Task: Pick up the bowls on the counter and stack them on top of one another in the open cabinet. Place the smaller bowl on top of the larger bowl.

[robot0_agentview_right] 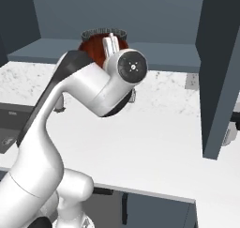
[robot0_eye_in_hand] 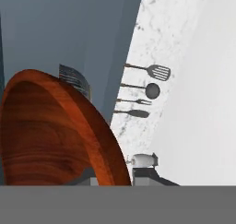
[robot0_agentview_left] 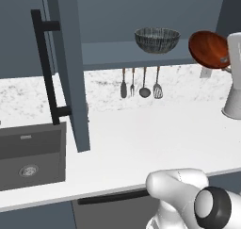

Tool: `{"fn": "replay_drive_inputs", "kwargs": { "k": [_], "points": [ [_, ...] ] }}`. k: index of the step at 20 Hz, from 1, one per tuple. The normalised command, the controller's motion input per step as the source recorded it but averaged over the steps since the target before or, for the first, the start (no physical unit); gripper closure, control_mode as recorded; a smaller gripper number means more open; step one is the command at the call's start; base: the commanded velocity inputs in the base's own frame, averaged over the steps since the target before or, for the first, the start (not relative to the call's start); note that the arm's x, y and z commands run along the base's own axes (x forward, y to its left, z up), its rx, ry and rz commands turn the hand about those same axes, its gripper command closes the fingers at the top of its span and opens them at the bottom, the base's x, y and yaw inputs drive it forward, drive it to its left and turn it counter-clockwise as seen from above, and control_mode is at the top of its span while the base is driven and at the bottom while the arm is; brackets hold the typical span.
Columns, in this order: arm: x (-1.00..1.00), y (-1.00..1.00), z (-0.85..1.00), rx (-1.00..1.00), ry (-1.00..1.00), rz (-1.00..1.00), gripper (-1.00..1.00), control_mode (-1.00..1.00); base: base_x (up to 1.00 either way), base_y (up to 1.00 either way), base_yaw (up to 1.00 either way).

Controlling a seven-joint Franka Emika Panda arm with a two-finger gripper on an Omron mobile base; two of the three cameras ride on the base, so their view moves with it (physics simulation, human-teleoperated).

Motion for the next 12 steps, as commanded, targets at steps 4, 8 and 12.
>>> {"fn": "replay_drive_inputs", "kwargs": {
  "k": [4,8,12],
  "points": [
    [0.39,0.05,0.39,0.00,-0.17,0.01,1.00,-1.00,0.00,0.00,0.00],
    [0.65,0.41,0.14,0.00,-0.01,0.00,1.00,-1.00,0.00,0.00,0.00],
    [0.74,0.30,0.15,0.00,0.00,0.00,1.00,-1.00,0.00,0.00,0.00]
  ]
}}
